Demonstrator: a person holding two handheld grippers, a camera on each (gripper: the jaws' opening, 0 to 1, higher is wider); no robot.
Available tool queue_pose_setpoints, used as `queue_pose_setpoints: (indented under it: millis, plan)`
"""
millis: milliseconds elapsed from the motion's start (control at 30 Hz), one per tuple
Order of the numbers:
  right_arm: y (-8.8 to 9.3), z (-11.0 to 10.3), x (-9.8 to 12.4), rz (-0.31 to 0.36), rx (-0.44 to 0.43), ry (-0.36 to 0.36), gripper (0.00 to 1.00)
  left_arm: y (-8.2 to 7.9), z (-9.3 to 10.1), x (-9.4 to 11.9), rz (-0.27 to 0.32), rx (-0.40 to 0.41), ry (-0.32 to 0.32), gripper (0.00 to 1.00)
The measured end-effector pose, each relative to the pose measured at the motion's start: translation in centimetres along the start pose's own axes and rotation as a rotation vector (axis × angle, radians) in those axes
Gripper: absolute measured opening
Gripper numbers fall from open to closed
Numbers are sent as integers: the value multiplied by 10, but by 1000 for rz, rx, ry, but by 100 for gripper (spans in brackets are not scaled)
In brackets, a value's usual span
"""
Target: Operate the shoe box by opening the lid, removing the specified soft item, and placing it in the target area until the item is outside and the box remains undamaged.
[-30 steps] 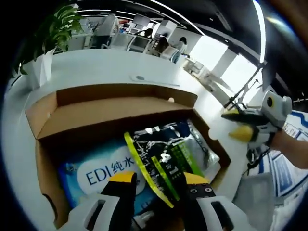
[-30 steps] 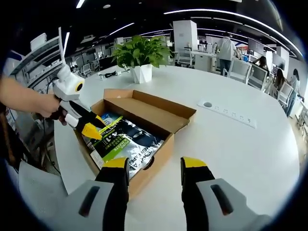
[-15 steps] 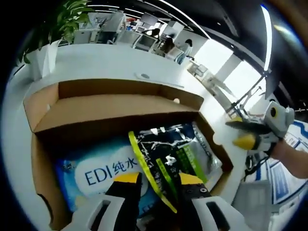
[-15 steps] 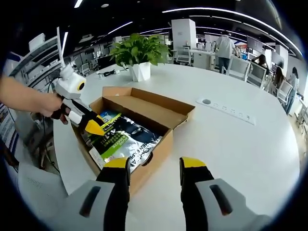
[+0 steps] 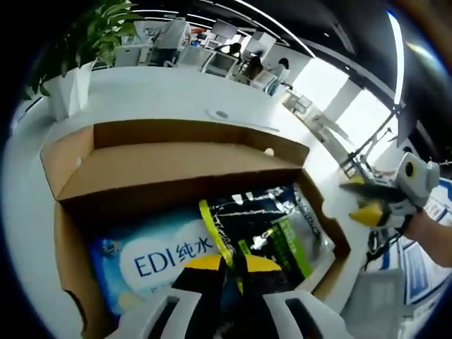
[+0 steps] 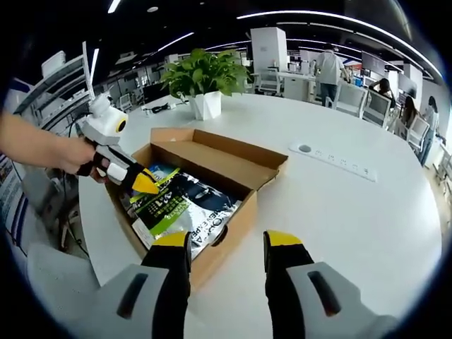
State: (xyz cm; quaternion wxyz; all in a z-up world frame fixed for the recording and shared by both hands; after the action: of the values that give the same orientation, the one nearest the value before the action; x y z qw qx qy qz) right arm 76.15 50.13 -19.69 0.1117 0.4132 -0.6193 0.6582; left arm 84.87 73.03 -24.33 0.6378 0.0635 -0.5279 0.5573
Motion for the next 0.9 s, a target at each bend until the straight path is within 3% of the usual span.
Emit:
queue_pose_setpoints:
  millis: [167, 467, 900]
  plan:
    - [-1, -3, -1, 2, 1, -2, 38, 0, -1, 1, 10, 20, 7, 1]
    - [-5, -5, -2, 6, 3, -4, 38, 0, -14, 8, 19, 28, -15, 0]
    - [-16, -18, -14, 13, 14, -31, 37, 14, -34, 26, 36, 84, -58, 0]
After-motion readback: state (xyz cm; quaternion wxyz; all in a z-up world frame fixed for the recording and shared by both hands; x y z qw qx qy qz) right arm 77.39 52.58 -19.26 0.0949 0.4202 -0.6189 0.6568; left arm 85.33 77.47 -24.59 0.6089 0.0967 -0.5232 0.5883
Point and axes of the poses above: the point that each gripper's makers call its tool centre point, and the gripper's own axes: x roughly backward along the fingers, z roughly to its right, y roughly out of its underside, the point moved 7 cm from there along x, roughly backward along the fingers, and after that the axes turned 6 degrees about -z, right-handed, at the moved point
